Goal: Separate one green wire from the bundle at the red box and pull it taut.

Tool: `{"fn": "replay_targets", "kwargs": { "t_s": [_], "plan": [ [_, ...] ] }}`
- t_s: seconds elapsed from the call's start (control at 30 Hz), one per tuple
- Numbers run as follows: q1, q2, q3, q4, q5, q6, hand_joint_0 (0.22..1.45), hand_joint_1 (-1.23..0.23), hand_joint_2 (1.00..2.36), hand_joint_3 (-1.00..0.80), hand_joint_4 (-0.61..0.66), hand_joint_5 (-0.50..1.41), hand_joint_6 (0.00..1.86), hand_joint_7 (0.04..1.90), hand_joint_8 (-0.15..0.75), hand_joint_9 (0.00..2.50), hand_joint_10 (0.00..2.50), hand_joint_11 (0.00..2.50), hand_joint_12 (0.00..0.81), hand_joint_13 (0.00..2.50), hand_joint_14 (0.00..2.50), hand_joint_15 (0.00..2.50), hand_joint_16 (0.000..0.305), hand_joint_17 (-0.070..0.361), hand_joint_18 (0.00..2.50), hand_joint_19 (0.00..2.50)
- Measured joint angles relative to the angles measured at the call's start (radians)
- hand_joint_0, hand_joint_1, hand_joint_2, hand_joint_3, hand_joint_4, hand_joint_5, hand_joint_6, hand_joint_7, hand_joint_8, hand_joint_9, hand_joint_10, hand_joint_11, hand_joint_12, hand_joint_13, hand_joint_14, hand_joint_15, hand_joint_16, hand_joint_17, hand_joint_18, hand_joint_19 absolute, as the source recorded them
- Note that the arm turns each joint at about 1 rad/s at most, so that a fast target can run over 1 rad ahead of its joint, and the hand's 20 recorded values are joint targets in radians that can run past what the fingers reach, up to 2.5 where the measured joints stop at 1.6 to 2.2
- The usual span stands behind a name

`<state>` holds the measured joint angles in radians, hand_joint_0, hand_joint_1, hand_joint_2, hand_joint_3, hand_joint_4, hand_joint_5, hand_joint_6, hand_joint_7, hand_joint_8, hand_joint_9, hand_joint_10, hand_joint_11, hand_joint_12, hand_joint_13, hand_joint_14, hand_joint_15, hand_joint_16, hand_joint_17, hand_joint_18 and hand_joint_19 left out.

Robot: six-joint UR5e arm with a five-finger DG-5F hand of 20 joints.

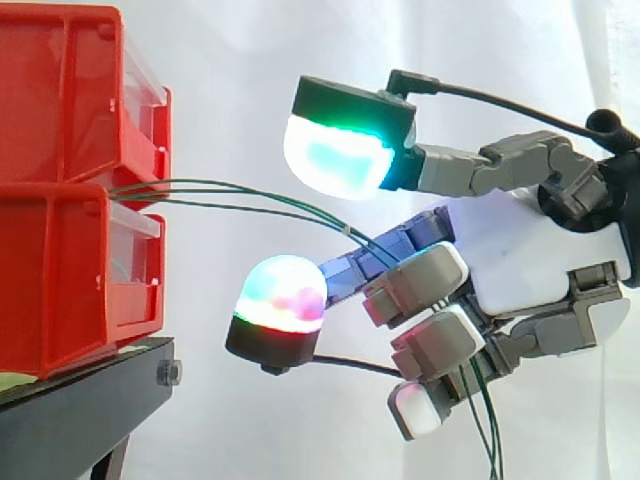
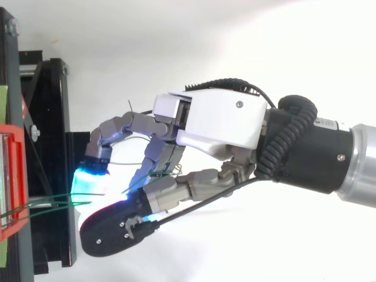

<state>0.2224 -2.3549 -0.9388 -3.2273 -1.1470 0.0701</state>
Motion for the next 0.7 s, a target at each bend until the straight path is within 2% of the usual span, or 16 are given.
{"fn": "replay_targets", "kwargs": {
  "t_s": [0.17, 0.23, 0.37, 0.7],
  "plan": [
    [-0.003, 0.006, 0.000, -0.008, -0.016, 0.000, 0.59, -0.70, 1.01, -0.43, 0.16, -0.18, 0.76, 0.89, 0.234, 1.34, 0.01, 1.51, 0.354, 1.27, 0.03, 1.04, 0.053, 0.119, 0.80, 0.72],
    [-0.004, 0.012, 0.000, -0.009, -0.023, -0.001, 0.58, -0.70, 1.00, -0.46, 0.17, -0.17, 0.73, 0.90, 0.234, 1.33, 0.01, 1.49, 0.358, 1.27, 0.03, 1.03, 0.053, 0.120, 0.80, 0.71],
    [-0.004, 0.025, 0.000, -0.018, -0.030, -0.006, 0.53, -0.65, 1.00, -0.50, 0.20, -0.15, 0.56, 1.13, 0.263, 1.22, 0.02, 1.20, 0.369, 1.18, 0.03, 0.91, 0.055, 0.124, 0.79, 0.69],
    [-0.005, 0.045, 0.000, -0.052, -0.032, -0.013, 0.55, -0.65, 1.00, -0.47, 0.19, -0.12, 0.51, 1.22, 0.269, 1.21, 0.02, 1.07, 0.361, 1.14, 0.03, 0.85, 0.054, 0.120, 0.77, 0.70]
  ]
}}
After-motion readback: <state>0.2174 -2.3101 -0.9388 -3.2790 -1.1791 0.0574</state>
